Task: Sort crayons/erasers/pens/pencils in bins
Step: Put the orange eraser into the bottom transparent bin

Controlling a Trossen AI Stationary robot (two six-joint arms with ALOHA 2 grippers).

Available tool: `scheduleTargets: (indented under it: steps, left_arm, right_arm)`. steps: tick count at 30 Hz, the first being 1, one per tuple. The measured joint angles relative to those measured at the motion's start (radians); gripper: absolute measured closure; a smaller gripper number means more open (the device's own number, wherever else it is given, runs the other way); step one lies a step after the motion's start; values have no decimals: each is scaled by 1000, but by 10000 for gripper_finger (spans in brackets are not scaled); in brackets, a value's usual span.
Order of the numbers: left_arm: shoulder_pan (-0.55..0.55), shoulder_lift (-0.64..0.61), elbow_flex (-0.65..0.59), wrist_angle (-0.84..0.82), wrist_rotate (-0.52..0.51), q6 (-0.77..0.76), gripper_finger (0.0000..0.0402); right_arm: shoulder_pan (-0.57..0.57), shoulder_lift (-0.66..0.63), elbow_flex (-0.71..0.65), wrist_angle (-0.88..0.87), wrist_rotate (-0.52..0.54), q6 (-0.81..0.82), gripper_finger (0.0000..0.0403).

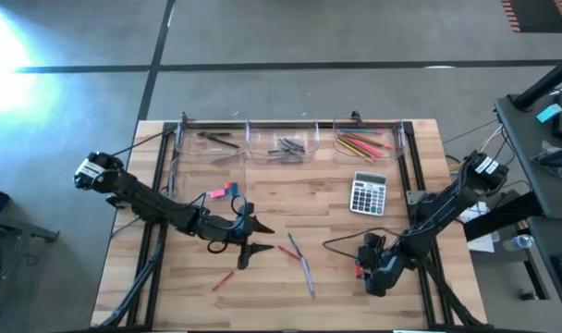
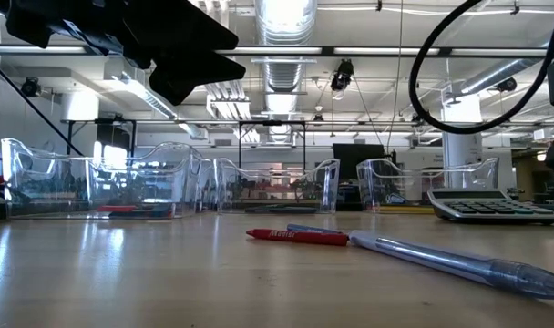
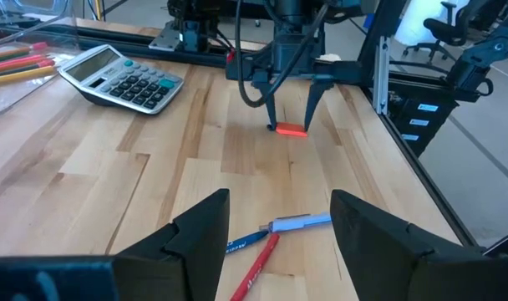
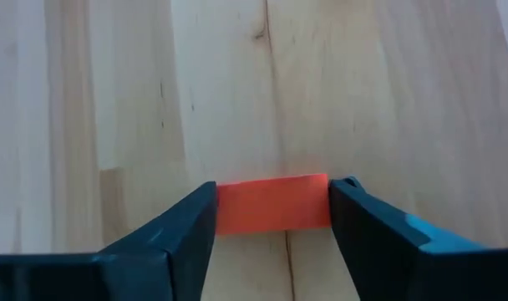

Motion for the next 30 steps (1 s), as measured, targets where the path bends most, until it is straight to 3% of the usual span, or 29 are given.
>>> scheduleTargets:
  steps: [12, 30]
  left_arm:
    - [0, 0, 0, 0, 0, 0, 207]
    - [0, 0, 0, 0, 0, 0, 207]
  right_arm:
    - [0, 4, 13, -29, -1, 2, 256]
    - [0, -4, 80, -123, 18, -20, 263]
